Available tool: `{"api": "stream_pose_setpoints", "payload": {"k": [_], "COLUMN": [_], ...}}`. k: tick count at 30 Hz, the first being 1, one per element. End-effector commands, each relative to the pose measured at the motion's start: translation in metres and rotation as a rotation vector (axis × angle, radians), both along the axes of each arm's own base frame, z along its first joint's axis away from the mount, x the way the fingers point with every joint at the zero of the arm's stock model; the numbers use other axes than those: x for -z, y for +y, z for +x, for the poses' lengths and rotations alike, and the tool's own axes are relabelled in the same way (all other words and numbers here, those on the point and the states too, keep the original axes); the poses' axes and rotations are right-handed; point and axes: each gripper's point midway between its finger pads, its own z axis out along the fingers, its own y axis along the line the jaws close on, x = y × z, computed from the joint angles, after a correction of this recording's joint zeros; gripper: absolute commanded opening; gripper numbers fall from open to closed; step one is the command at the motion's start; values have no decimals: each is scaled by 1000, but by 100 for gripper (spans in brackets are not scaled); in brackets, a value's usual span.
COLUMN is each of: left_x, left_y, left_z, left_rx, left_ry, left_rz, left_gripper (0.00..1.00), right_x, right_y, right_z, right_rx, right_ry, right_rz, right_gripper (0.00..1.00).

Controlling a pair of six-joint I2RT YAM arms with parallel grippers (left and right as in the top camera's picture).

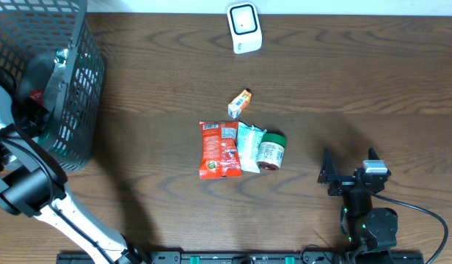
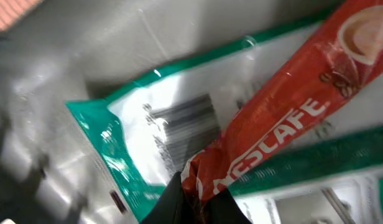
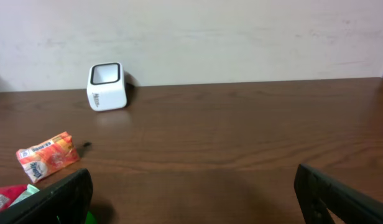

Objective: Scan the item barcode
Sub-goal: 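Grasp the red Nescafe 3in1 stick in the basket with left gripper, then carry the red Nescafe stick out and lower it left of the red bag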

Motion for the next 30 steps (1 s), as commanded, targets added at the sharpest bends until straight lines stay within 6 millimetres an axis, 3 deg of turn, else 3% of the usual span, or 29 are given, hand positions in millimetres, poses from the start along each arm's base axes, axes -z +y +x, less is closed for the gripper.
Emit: {"api": "stream_pose_setpoints", "payload": {"k": [1,5,9,12,15,18,22,25,30], "left_x": [-57,-129,-205,-257,-290,-303,-299,-290,-256], "left_y": [-12,-31,-54,-86,-125,-167,-234,-288,-345], "left_z": [17,27,23,13,-1,-16,-27,-37,-50], "left_rx": [19,58,101,163,231,311,515,700,853], "left_ry": [-173,-374,-568,-706,-783,-795,-758,-718,-605], "left_rz": [-15,-10,23,8,-34,-94,-222,-362,-504], "left_gripper": [7,7,7,7,7,7,7,7,8], "right_x": [0,0,0,0,0,0,0,0,0], "right_y": [-5,-5,-5,-5,-5,-5,-5,-5,-5], "right_z": [0,0,0,0,0,0,0,0,0], "right_rx": [21,21,21,21,21,21,21,21,21], "right_ry": [0,0,0,0,0,0,0,0,0], "right_rz": [-5,-5,-5,-5,-5,-5,-5,-5,-5], "right_gripper": [99,99,99,99,99,99,99,99,99]}}
